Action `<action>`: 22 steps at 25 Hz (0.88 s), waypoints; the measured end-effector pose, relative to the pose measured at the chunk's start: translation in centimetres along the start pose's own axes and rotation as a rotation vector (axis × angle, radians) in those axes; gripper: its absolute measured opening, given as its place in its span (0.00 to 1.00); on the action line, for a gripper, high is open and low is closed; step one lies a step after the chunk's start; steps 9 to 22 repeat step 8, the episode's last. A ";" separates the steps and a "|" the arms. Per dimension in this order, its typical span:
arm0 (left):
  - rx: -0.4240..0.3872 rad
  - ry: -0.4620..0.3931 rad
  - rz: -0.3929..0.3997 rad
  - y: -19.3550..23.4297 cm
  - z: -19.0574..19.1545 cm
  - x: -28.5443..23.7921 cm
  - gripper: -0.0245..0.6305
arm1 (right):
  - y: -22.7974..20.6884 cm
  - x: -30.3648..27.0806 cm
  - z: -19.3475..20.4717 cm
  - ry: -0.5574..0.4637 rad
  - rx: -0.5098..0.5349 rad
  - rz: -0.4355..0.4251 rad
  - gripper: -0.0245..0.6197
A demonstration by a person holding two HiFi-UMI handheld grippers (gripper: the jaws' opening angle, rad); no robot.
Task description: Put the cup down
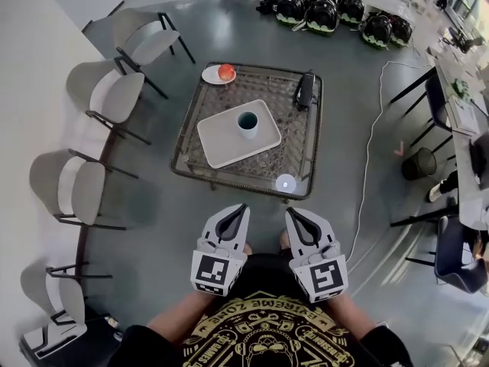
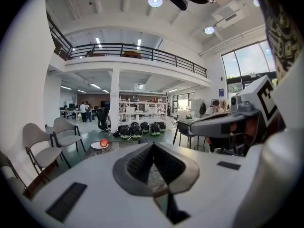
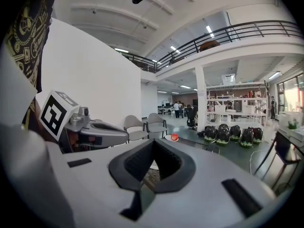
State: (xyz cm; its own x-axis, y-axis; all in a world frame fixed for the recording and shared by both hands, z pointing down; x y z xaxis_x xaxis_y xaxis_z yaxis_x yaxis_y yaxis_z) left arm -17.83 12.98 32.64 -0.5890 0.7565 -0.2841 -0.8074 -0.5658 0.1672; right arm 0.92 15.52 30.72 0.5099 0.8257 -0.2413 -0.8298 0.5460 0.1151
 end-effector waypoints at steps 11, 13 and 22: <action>0.005 -0.005 0.003 0.3 -0.1 -0.1 0.05 | 0.1 -0.5 0.0 0.012 0.007 -0.007 0.04; 0.005 -0.005 0.003 0.3 -0.1 -0.1 0.05 | 0.1 -0.5 0.0 0.012 0.007 -0.007 0.04; 0.005 -0.005 0.003 0.3 -0.1 -0.1 0.05 | 0.1 -0.5 0.0 0.012 0.007 -0.007 0.04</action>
Point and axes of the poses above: the fingertips, and each gripper's own axes: x backward along the fingers, y to its left, z out of its underside, the point moved 9 cm from there along x, backward along the fingers, and after that the axes turned 8 degrees about x, right-handed, at the moved point
